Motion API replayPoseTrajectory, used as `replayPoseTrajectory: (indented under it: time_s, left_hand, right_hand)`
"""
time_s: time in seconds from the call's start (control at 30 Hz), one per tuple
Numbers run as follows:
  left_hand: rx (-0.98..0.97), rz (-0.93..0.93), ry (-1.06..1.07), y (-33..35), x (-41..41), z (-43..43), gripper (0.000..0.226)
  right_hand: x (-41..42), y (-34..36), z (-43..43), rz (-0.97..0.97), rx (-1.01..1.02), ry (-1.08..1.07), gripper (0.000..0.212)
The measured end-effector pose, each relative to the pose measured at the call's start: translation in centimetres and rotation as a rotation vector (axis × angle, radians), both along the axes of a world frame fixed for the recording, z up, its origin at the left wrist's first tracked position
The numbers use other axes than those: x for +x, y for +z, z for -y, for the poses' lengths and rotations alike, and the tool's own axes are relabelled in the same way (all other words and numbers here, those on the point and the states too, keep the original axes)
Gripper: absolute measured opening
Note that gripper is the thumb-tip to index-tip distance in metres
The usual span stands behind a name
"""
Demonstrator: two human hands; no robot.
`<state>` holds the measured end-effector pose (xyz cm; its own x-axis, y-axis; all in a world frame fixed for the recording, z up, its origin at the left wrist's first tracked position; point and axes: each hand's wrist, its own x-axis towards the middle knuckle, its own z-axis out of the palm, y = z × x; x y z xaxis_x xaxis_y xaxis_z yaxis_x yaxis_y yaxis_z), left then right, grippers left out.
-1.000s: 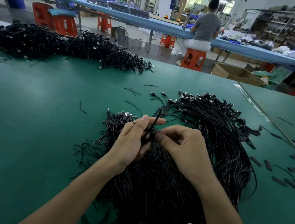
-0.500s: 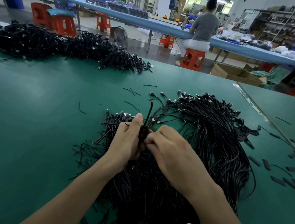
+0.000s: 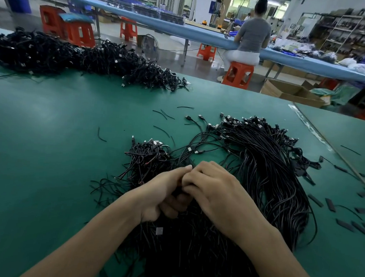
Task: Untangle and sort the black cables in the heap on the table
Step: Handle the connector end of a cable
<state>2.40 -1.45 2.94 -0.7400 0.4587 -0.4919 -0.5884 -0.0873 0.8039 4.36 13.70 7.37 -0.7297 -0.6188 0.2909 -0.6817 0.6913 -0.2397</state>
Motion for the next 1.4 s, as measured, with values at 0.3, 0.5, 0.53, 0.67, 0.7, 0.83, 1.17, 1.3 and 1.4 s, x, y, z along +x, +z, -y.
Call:
replayPoseTrajectory:
  time_s: [0.3, 0.5, 0.53, 0.67, 0.7, 0.83, 1.17, 1.3, 1.4]
  left_hand:
    - [-0.104, -0.395, -0.381, 0.4, 0.9, 1.2, 0.028]
    - [-0.251, -0.388, -0.409, 0.7, 1.3, 0.7, 0.024]
    - [-0.255, -0.386, -0.413, 0.7, 1.3, 0.7, 0.027]
    - [-0.247, -0.387, -0.404, 0.8, 1.2, 0.6, 0.045]
    - [-0.239, -0.389, -0.408, 0.8, 1.2, 0.6, 0.046]
    - [-0.236, -0.402, -0.442, 1.0, 1.2, 0.7, 0.033]
    - [-0.238, -0.412, -0.348, 0.5, 0.9, 0.7, 0.017]
    - [-0.142, -0.359, -0.319, 0.3, 1.1, 0.8, 0.016]
    - [0.028, -0.235, -0.221, 0.1, 1.0, 0.7, 0.014]
  right_hand:
    - [-0.4, 0.4, -1.0, 0.298, -0.114, -0.099, 0.002]
    - [0.1, 0.6, -0.8, 0.281, -0.065, -0.155, 0.020]
    - [0.3, 0.6, -0.7, 0.267, -0.053, -0.151, 0.019]
    - [0.8, 1.0, -0.5, 0.180, 0.009, -0.133, 0.017]
    - [0.9, 1.1, -0.5, 0.160, 0.023, -0.126, 0.016]
    - [1.3, 1.6, -0.3, 0.139, 0.028, -0.096, 0.012]
    - [1.0, 1.3, 0.2, 0.171, 0.114, -0.014, 0.017]
    - [0.9, 1.2, 0.2, 0.149, 0.148, 0.002, 0.023]
    - [0.7, 1.2, 0.0, 0.141, 0.139, 0.003, 0.026]
